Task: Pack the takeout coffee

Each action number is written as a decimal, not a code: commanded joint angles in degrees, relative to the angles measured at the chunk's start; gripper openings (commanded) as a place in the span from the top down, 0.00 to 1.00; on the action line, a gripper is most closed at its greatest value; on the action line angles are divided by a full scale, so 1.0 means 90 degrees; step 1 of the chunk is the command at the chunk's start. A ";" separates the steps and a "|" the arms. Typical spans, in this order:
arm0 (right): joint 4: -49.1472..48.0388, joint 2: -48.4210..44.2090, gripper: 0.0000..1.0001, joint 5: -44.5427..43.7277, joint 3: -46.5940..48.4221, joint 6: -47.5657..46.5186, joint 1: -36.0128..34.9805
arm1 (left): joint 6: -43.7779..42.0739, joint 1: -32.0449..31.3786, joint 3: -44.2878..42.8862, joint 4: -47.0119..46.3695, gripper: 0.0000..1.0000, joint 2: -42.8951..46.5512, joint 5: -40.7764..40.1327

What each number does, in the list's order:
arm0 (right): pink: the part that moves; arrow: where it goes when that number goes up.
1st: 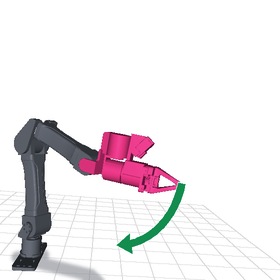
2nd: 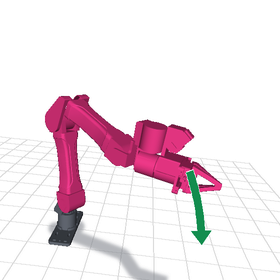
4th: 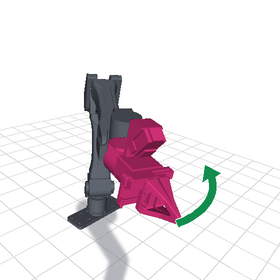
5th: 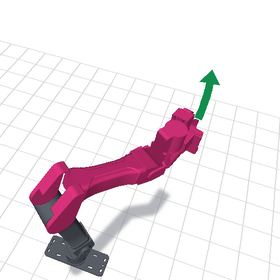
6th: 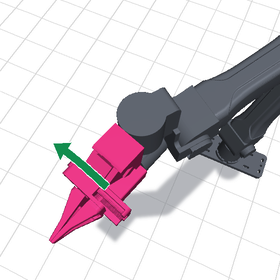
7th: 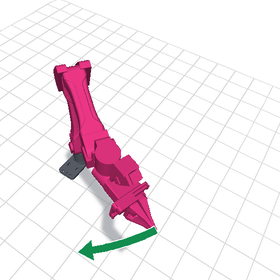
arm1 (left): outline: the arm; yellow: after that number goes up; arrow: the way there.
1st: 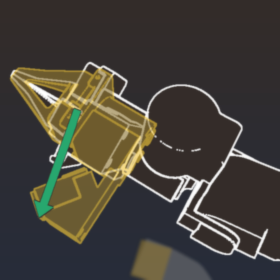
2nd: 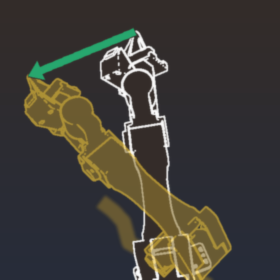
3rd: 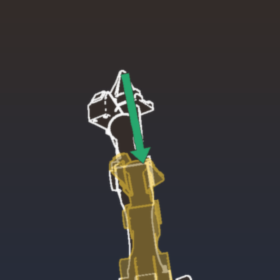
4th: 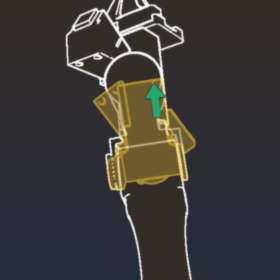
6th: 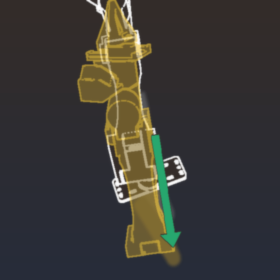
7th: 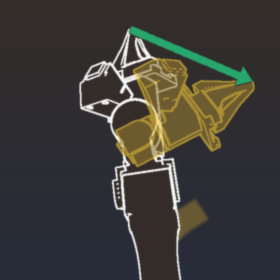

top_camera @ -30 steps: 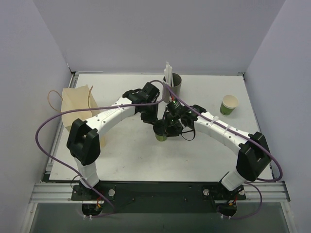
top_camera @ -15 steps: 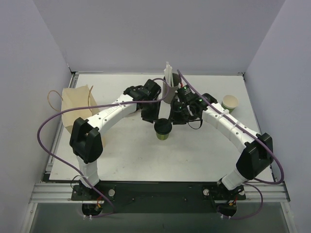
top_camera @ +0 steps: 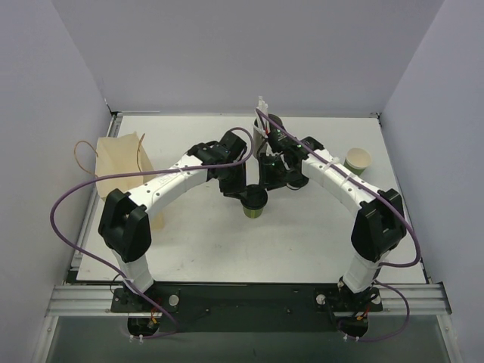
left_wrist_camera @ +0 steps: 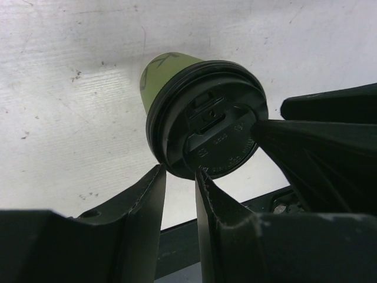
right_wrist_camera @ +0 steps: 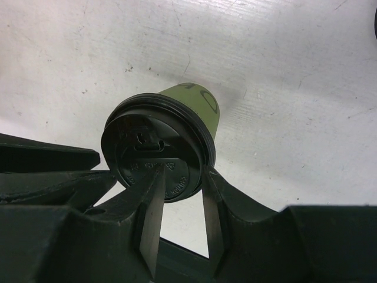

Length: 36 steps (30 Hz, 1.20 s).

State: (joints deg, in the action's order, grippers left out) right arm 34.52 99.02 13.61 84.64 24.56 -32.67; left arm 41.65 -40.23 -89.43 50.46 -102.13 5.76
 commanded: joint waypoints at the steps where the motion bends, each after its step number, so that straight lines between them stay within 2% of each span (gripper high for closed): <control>1: 0.0129 -0.0046 0.73 -0.0027 -0.0049 -0.0209 -0.0052 | 0.0333 -0.0042 0.0024 -0.0479 0.63 0.0156 0.0122; 7: 0.0031 0.0023 0.78 0.0012 -0.0225 -0.0121 -0.0072 | 0.0372 -0.0062 0.0083 -0.0509 0.63 0.0059 0.0122; 36: -0.0067 0.0160 0.82 -0.0076 -0.0615 0.0211 -0.0287 | 0.0392 -0.0120 0.0581 -0.0508 0.62 -0.0078 -0.0259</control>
State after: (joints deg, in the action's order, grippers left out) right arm 33.23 99.31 12.86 81.19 25.47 -33.85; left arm 45.15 -40.82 -86.65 46.11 -101.47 5.63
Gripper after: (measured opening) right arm 0.190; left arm 0.367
